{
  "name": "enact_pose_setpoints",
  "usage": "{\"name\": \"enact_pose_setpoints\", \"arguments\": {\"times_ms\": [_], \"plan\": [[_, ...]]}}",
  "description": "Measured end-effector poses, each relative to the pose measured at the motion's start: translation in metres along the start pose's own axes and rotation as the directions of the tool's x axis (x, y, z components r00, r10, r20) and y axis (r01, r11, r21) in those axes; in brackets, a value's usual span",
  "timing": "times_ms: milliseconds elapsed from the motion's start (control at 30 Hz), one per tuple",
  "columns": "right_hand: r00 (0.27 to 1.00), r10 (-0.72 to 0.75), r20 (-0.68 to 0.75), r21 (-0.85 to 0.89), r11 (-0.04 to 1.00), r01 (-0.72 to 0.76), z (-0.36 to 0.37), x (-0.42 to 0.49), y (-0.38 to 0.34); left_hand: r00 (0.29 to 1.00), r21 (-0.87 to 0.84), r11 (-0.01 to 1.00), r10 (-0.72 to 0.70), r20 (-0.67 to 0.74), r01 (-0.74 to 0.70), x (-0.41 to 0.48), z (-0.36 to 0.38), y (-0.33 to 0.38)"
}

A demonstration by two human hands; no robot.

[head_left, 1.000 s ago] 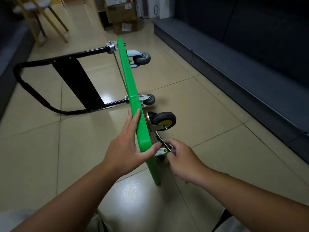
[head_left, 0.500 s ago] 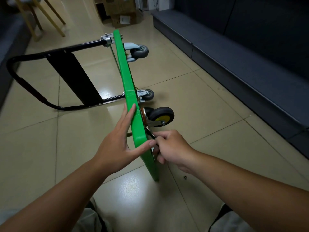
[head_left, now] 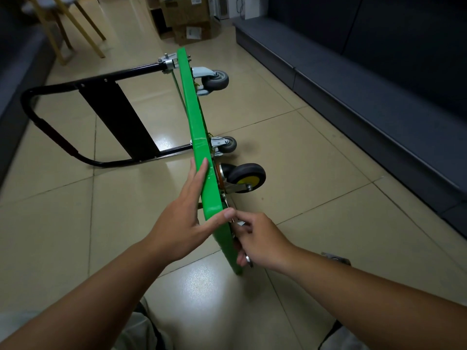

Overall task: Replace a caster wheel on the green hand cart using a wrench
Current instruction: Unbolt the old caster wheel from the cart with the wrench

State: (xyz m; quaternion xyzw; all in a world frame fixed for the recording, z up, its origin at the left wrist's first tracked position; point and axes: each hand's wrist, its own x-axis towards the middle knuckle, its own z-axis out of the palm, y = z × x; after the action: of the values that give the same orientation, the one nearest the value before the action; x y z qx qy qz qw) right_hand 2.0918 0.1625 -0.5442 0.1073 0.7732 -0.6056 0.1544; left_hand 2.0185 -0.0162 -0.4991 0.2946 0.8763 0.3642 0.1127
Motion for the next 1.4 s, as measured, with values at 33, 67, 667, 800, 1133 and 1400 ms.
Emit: {"name": "enact_pose_setpoints", "arguments": {"times_ms": [33, 67, 667, 800, 1133, 1400], "plan": [[1.0, -0.019, -0.014, -0.035, 0.999, 0.018, 0.002, -0.001, 0.002, 1.0, 0.017, 1.0, -0.002, -0.002, 0.002, 0.0, 0.0, 0.0], [0.999, -0.037, -0.023, -0.055, 0.998, 0.036, 0.002, -0.001, 0.002, 1.0, 0.035, 0.999, -0.003, -0.002, 0.003, -0.001, 0.0, 0.0], [0.926, -0.335, -0.176, -0.322, 0.908, 0.268, 0.02, 0.019, 0.058, 0.999, -0.022, 1.0, -0.003, -0.041, 0.002, -0.003, 0.002, 0.002], [0.901, -0.38, -0.212, -0.462, 0.851, 0.25, 0.007, 0.049, 0.071, 0.999, -0.018, 1.0, 0.0, -0.048, -0.001, -0.001, 0.003, -0.001], [0.978, -0.132, -0.16, -0.296, 0.952, 0.08, -0.018, 0.025, 0.062, 0.998, -0.029, 0.999, -0.014, -0.059, 0.012, 0.0, 0.002, 0.004], [0.991, -0.02, -0.129, -0.046, 0.999, 0.014, -0.016, 0.012, -0.004, 0.998, -0.038, 0.999, -0.026, -0.059, 0.023, 0.003, 0.004, 0.009]]}}
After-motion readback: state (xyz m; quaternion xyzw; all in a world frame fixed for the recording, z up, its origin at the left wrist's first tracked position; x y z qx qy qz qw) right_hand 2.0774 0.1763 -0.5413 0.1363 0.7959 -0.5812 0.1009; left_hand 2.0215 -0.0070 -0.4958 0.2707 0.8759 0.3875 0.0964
